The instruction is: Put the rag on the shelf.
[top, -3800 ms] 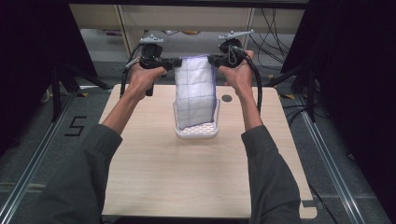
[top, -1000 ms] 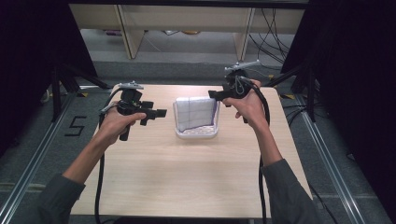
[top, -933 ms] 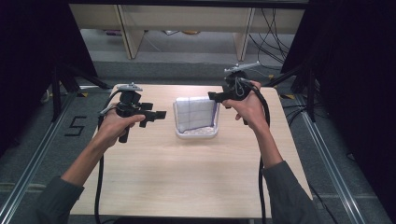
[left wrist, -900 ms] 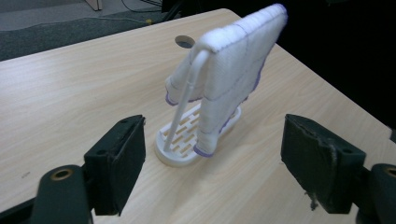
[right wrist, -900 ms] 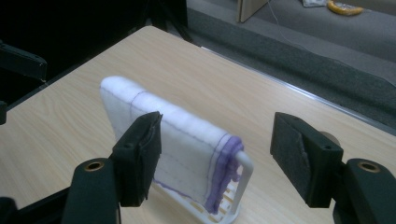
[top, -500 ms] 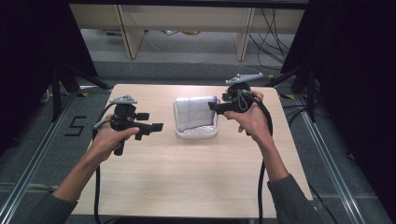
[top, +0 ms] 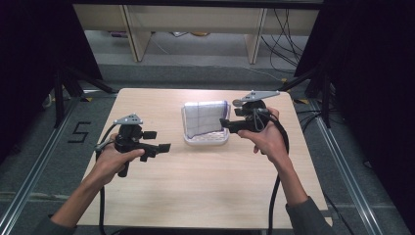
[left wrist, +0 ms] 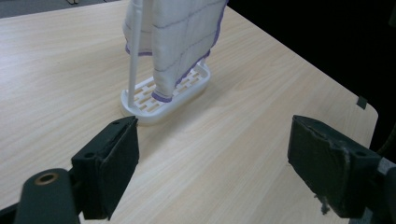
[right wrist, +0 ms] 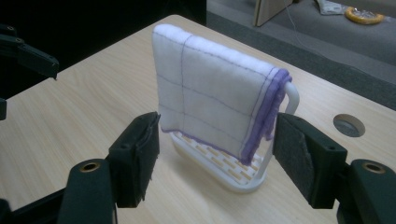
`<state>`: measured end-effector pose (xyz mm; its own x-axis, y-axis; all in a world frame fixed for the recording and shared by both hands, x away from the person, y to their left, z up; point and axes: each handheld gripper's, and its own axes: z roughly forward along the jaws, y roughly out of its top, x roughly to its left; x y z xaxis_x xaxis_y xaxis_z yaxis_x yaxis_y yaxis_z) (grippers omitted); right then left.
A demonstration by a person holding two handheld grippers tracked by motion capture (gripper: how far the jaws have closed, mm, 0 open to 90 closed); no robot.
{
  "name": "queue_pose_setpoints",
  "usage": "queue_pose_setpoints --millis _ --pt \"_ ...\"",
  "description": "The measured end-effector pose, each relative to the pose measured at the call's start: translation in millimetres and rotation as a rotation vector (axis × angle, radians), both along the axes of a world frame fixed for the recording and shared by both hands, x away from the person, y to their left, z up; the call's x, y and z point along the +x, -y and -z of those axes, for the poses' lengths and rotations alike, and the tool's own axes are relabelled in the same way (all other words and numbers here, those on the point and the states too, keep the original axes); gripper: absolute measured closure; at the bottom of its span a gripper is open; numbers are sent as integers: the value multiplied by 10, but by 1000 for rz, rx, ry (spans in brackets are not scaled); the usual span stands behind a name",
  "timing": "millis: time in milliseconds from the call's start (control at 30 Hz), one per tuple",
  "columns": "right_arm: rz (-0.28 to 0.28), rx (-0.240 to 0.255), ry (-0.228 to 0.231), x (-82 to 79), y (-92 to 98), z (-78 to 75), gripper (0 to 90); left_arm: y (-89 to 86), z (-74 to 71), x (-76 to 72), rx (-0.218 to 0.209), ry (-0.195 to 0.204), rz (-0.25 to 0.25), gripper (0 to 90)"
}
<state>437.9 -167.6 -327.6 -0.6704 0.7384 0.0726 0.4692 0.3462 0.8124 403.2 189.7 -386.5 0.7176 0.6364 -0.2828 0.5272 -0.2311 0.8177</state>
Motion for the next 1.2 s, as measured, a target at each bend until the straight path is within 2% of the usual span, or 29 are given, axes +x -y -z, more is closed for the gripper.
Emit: queue_pose_setpoints --millis 67,133,167,200,300,500,533,667,700,833,867,900,933,967,1000,1033,1067,1200 --pt "-6 -3 32 -28 21 31 328 3 27 -26 9 5 3 162" --pt "1 4 7 -85 41 41 328 2 54 -54 9 0 2 161" --pt "-5 -9 34 -97 65 63 328 1 69 -57 4 2 10 162" --pt "-7 0 40 -107 67 83 328 1 80 -68 5 3 10 162" --pt "-3 -11 31 -166 110 129 328 3 114 -108 8 3 7 162" --pt "-9 23 18 -265 173 248 328 -8 191 -170 15 -8 22 162" --pt "-11 6 29 -268 192 262 328 -5 207 -184 16 -4 16 162" --pt "11 11 15 -339 212 339 328 -1 262 -227 32 7 16 162" --pt "-1 17 20 -337 221 369 328 3 279 -242 33 7 15 162" --pt "-1 7 2 -380 253 496 328 -7 354 -298 35 -5 32 162" --pt "-1 1 -3 -384 263 525 328 -12 374 -312 37 1 28 162" --pt "-2 22 -18 -394 265 553 328 -19 388 -322 35 -5 25 162" --pt "11 7 -18 -405 280 569 328 -29 401 -331 33 -10 23 162" --pt "15 24 -24 -410 283 593 328 -39 413 -340 35 -4 23 162" --pt "14 15 -27 -412 297 609 328 -48 422 -354 38 -4 14 162" --pt "18 15 -11 -410 306 633 328 -61 432 -357 42 4 16 162" --pt "16 21 -34 -422 305 645 328 -68 443 -368 30 4 11 161" --pt "10 7 -35 -449 282 742 328 -81 485 -428 33 -2 8 162"
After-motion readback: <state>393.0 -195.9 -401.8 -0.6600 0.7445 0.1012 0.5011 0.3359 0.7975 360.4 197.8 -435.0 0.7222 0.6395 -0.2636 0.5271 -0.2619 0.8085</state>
